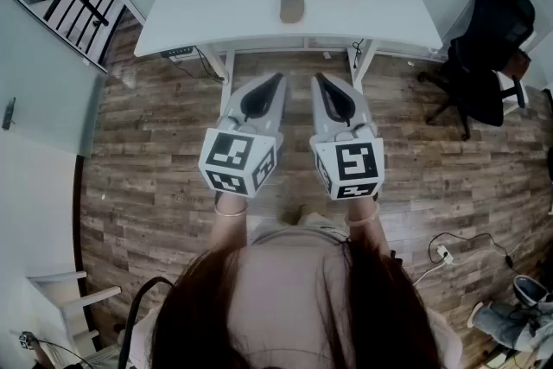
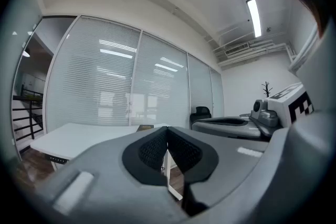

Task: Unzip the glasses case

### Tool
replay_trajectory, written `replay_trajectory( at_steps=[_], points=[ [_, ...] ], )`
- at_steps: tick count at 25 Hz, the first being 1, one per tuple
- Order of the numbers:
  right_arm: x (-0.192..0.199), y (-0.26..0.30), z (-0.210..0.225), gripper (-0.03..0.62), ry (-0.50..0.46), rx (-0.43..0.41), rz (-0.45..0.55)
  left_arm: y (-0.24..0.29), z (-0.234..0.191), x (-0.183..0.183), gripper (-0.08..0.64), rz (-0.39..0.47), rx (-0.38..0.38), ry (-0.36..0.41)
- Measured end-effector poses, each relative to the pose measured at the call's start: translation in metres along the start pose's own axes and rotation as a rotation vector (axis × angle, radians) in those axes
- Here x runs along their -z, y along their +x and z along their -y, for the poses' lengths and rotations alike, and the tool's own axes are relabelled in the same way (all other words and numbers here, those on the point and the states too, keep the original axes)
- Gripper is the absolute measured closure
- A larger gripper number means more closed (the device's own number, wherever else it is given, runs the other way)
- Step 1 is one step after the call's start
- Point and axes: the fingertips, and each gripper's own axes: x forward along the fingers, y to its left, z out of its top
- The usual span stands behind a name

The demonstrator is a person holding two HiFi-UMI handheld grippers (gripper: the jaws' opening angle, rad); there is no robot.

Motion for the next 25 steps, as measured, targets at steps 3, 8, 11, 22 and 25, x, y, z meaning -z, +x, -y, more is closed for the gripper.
replay_trajectory(
  at_steps=[3,8,11,22,25],
  points=[
    [-0.001,0.001,0.004,0.589,-0.005,-0.007,0.003,0.005,0.002,-0.001,0.558,-0.001,-0.003,0.0],
    [0.006,-0.001,0.016,0.589,-0.005,-0.012,-0.013,0.017,0.008,0.0,0.558,0.0,-0.021,-0.002],
    [0.012,-0.001,0.024,0.589,0.045,-0.027,-0.024,0.024,0.01,0.001,0.558,-0.001,-0.038,0.005],
    [0.019,0.011,0.033,0.589,0.006,-0.074,-0.028,0.044,0.004,0.007,0.557,-0.026,-0.058,-0.014],
    [0.024,0.02,0.037,0.589,0.003,-0.077,-0.033,0.055,-0.002,0.011,0.558,-0.034,-0.052,-0.017]
  ],
)
